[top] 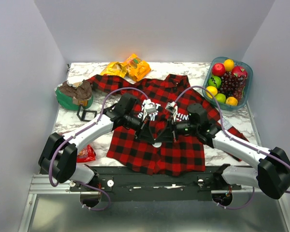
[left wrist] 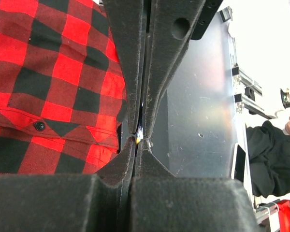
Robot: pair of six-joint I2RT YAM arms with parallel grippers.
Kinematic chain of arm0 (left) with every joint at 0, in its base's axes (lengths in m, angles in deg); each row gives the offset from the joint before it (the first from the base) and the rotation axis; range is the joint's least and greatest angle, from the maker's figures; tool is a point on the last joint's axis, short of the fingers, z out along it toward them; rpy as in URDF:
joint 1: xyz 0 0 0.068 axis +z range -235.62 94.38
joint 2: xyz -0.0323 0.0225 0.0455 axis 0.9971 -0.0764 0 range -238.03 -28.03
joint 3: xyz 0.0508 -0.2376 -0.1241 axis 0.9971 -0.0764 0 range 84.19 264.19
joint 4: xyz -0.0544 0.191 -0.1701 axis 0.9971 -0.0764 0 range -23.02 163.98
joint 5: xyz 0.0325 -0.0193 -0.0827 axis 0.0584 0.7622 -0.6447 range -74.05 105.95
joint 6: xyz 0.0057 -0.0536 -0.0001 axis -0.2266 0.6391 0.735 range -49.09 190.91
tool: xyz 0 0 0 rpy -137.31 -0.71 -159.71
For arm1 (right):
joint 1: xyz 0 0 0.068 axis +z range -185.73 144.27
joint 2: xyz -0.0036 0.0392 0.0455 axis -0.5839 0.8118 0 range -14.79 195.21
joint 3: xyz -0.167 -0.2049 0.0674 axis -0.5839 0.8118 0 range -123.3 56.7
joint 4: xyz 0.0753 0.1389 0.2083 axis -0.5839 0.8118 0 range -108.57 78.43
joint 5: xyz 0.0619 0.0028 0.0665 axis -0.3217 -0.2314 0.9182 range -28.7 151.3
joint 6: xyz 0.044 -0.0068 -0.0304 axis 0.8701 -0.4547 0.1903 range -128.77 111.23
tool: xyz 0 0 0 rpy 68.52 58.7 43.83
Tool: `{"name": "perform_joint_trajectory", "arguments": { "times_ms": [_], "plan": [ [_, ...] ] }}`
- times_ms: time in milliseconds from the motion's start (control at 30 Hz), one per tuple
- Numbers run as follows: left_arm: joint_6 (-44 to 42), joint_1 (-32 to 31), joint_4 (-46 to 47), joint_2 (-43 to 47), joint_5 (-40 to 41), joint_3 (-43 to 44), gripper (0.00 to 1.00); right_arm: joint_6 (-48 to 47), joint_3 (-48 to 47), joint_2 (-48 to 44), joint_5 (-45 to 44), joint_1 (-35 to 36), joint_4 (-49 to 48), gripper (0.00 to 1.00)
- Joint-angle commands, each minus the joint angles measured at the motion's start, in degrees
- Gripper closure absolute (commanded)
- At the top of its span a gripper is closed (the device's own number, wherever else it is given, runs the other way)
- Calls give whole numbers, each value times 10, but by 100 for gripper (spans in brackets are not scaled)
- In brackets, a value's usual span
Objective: Pin the brooch onto the clothing
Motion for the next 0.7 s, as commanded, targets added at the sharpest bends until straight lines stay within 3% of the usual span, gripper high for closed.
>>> {"name": "perform_joint_trajectory", "arguments": {
  "times_ms": [0, 133, 167, 233, 267, 333, 367, 400, 500, 667],
  "plan": [
    [-12, -13, -14, -4, -1, 20, 100, 6, 8, -1, -2, 0, -47, 99],
    [-11, -12, -14, 0, 13, 24, 99, 9, 11, -4, -8, 0, -52, 99],
    [-10, -13, -11, 3, 15, 24, 81, 12, 14, -5, -11, 0, -56, 99],
    [-6, -10, -6, 7, 25, 21, 70, 13, 17, -9, -14, 0, -58, 99],
    [-6, -9, -6, 11, 30, 22, 54, 14, 19, -10, -18, 0, -59, 99],
    [17, -1, 8, 18, 24, 10, 39, 16, 24, -13, -21, 0, -60, 99],
    [24, 0, 29, 27, 30, 6, 24, 21, 27, -16, -26, 0, -63, 99],
    [27, 0, 33, 32, 37, 5, 19, 24, 35, -18, -29, 0, -66, 99],
    [26, 5, 39, 49, 51, 1, 12, 30, 45, -30, -40, 0, -74, 99],
    [44, 32, 81, 105, 118, -4, 9, 49, 41, -56, -84, 0, -93, 99]
  ]
}}
